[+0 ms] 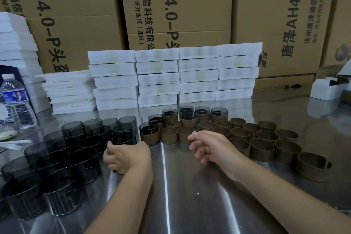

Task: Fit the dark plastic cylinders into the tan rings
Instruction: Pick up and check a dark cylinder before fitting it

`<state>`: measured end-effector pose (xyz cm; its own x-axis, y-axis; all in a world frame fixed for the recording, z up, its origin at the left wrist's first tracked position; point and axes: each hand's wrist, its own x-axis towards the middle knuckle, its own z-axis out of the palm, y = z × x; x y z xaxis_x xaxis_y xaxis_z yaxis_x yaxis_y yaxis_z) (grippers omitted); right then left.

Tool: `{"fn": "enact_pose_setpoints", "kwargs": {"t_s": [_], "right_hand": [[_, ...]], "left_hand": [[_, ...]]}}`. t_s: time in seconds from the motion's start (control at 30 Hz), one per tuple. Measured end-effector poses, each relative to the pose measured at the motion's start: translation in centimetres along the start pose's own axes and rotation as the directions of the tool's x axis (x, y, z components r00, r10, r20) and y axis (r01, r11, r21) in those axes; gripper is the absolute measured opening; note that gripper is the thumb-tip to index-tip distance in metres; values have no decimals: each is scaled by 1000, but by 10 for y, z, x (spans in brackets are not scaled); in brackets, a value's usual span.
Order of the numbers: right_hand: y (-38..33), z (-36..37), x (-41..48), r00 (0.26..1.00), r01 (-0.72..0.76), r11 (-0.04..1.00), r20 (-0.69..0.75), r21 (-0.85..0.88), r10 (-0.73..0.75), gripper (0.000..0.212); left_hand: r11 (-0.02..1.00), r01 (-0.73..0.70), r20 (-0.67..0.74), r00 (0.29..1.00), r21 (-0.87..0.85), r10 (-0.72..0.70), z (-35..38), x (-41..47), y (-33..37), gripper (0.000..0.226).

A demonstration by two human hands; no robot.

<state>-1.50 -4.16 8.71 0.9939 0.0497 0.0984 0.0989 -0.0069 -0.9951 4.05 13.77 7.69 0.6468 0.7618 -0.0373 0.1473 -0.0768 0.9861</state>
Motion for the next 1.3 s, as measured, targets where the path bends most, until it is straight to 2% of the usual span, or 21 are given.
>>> {"fn": "enact_pose_setpoints", "kwargs": {"t_s": [0.13,0.33,0.57,0.63,0.73,0.87,0.93,1.03,1.1,1.2,1.3], "right_hand": [[-1,0,0,1000,-9,1000,-2,4,9,20],[-2,0,-1,1000,-18,1000,-5,14,18,20],[-1,1,0,1000,-27,1000,8,8,26,19],[0,1,0,1000,-25,1000,11,5,25,19],[0,1,0,1000,-20,1000,19,-1,20,19],[1,0,1,1000,-17,1000,21,-1,17,19],[1,0,1,1000,-15,1000,14,-1,15,19],[1,2,2,1000,8,999,-22,33,-7,16],[1,3,3,998,30,997,-57,75,-26,16],[-1,1,3,995,69,989,-82,134,-58,23],[-2,0,1,996,81,983,-61,166,-72,30]], "left_hand": [[998,-56,35,998,42,55,1,1,-3,80],[993,-53,76,996,104,45,3,3,-4,89],[993,-74,67,995,96,68,5,4,-5,81],[997,-70,63,996,43,67,5,5,-5,81],[989,-42,43,998,-144,48,3,10,-2,81],[935,-184,34,978,-302,204,3,0,5,77],[870,-319,74,926,-376,371,4,-13,8,72],[773,-490,193,780,-404,595,5,-37,6,70],[750,-521,290,705,-407,647,6,-49,3,75],[745,-535,387,638,-398,665,6,-58,1,89],[718,-593,434,574,-365,695,4,-59,2,79]]}}
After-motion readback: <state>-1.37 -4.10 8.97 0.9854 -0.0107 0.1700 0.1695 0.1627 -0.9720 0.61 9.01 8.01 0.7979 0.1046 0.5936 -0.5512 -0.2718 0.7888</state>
